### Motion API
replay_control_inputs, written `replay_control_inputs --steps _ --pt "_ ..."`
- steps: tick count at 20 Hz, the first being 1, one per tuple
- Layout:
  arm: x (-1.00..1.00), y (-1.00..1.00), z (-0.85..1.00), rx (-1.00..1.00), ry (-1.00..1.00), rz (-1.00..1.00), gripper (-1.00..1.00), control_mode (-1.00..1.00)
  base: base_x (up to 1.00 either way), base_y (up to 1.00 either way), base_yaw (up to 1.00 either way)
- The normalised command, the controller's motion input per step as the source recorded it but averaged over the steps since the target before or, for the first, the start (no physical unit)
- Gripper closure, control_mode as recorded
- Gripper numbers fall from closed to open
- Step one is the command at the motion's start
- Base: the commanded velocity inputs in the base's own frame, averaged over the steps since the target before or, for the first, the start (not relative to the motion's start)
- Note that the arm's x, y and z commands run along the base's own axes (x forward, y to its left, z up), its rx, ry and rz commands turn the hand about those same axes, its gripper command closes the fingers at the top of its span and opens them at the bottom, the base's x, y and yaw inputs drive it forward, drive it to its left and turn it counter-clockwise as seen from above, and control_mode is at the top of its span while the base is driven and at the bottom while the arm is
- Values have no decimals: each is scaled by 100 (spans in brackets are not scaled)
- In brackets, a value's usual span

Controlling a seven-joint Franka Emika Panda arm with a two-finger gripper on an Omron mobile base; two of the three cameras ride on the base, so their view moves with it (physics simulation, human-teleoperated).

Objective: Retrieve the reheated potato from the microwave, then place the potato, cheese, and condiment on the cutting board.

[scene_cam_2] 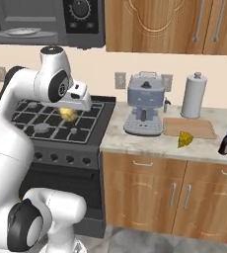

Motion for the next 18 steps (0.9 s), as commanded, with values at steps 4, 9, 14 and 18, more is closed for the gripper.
replay_control_inputs --steps 4,9,14,18 --pt "0 0 0 0 0 0 100 100 23 -76 0" --pt "0 0 0 0 0 0 100 100 27 -75 0" --pt "0 0 0 0 0 0 100 100 34 -72 0" --pt "0 0 0 0 0 0 100 100 46 -63 0"
